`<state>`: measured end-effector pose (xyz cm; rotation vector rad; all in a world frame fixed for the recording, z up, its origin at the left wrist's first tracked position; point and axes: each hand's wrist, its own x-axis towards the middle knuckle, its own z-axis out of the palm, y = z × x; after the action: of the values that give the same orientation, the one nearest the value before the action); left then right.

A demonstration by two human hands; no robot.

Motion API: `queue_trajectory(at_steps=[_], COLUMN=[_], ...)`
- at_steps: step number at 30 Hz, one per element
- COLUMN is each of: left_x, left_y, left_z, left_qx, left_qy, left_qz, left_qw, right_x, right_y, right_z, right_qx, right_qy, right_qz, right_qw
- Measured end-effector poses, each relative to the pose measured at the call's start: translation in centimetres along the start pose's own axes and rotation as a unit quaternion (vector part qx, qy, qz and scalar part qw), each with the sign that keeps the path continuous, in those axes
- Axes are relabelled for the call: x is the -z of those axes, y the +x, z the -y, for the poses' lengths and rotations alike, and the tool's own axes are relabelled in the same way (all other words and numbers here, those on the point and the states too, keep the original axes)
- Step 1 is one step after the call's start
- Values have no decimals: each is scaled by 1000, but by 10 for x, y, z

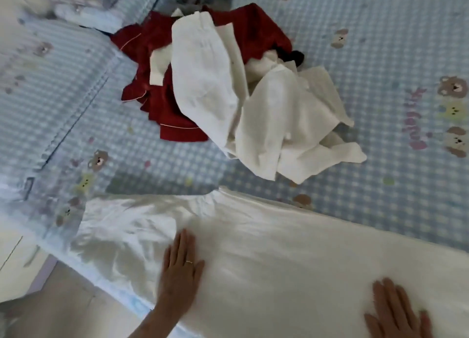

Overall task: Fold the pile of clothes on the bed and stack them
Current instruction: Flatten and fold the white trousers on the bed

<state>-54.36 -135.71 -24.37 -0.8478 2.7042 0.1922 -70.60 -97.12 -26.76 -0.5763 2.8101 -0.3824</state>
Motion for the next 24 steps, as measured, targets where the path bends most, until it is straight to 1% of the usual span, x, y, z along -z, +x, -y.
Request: queue_trajectory(at_steps=[1, 2, 3, 5, 7, 8, 9, 11, 13, 14, 15, 16, 17, 18, 19, 20, 21, 22, 24], left_x=[7, 11, 13, 9, -2, -9, -13, -16, -7, 0, 7, 14, 17, 17, 17, 17, 20, 23, 29], left_y=[8, 15, 22, 30, 34, 35, 35, 37, 42, 44, 42, 40, 39, 38, 39, 39, 42, 47, 58], left_z=[9, 16, 23, 43, 77, 99, 121, 181, 242, 265, 284, 294, 299, 302, 302, 305, 309, 312, 314], left_qx=[-6, -23, -37, -45, -54, -66, -79, -82, -70, -48, 6, 82, 159, 216, 246, 261, 267, 270, 270], left_qy=[4, 4, 5, 1, -17, -20, -22, -21, 3, 14, 5, -31, -93, -159, -229, -297, -351, -393, -439], left_qz=[-5, -2, -1, 4, 23, 30, 32, 10, -19, -31, -30, -28, -29, -29, -18, -4, 12, 33, 84], left_qw=[1000, 1000, 999, 999, 998, 997, 996, 996, 997, 998, 1000, 996, 983, 963, 942, 918, 897, 879, 853], right_x=[-2, -7, -16, -40, -68, -82, -91, -106, -112, -110, -107, -105, -104, -103, -104, -105, -108, -111, -124], right_y=[10, 20, 29, 45, 73, 90, 107, 134, 147, 148, 146, 144, 141, 139, 134, 127, 118, 107, 88], right_z=[29, 67, 113, 207, 293, 320, 335, 348, 349, 352, 366, 388, 416, 446, 475, 504, 530, 552, 574], right_qx=[12, 33, 71, 186, 294, 336, 358, 361, 334, 302, 266, 237, 230, 243, 264, 280, 281, 268, 237], right_qy=[10, 11, 8, 1, -21, -48, -80, -119, -127, -125, -112, -83, -48, -12, 24, 61, 91, 99, 39], right_qz=[-35, -51, -49, -8, 38, 55, 74, 122, 133, 129, 120, 101, 70, 48, 32, 33, 61, 116, 243], right_qw=[999, 998, 996, 982, 955, 939, 927, 917, 924, 936, 950, 963, 969, 969, 964, 958, 953, 951, 940])
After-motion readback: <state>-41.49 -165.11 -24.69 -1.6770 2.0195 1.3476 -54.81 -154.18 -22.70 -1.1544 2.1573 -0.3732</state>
